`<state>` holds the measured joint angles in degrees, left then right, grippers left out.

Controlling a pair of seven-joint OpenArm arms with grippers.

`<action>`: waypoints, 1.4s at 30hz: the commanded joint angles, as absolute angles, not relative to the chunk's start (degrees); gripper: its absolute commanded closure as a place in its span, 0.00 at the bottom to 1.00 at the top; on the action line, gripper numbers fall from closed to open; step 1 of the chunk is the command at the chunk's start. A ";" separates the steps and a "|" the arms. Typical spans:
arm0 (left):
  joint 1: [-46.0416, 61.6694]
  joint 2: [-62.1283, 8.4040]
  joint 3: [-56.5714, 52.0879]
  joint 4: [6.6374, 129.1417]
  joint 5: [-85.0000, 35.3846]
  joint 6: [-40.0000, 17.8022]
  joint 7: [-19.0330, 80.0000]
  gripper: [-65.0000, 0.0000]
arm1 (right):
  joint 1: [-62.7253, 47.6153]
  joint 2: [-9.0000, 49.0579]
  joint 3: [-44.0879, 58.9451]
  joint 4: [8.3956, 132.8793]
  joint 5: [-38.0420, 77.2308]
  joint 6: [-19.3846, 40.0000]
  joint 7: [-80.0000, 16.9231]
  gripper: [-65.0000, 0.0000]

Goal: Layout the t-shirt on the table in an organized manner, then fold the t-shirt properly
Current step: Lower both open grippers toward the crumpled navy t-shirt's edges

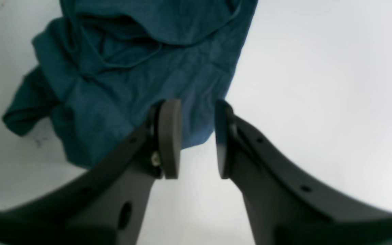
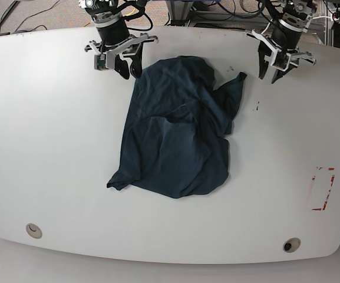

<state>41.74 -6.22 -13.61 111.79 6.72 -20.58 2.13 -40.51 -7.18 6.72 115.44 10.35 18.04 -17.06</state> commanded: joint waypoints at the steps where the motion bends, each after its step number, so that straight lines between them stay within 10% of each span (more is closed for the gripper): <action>1: 41.89 -6.37 -14.46 112.75 5.58 -20.88 0.75 0.75 | -41.63 -7.34 6.64 116.44 12.18 18.42 -16.57 0.63; 7: 41.80 -6.46 -15.16 112.48 5.58 -20.88 0.75 0.75 | -41.63 -7.34 6.55 116.35 12.18 18.42 -16.57 0.47; 42: 42.59 -6.46 -16.92 112.66 5.76 -20.88 0.84 0.75 | -25.27 -4.88 8.92 99.65 12.18 18.59 -23.96 0.48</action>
<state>42.00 -6.24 -16.58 111.59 6.35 -21.08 2.13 -26.09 -5.32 8.86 100.07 12.03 18.31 -24.25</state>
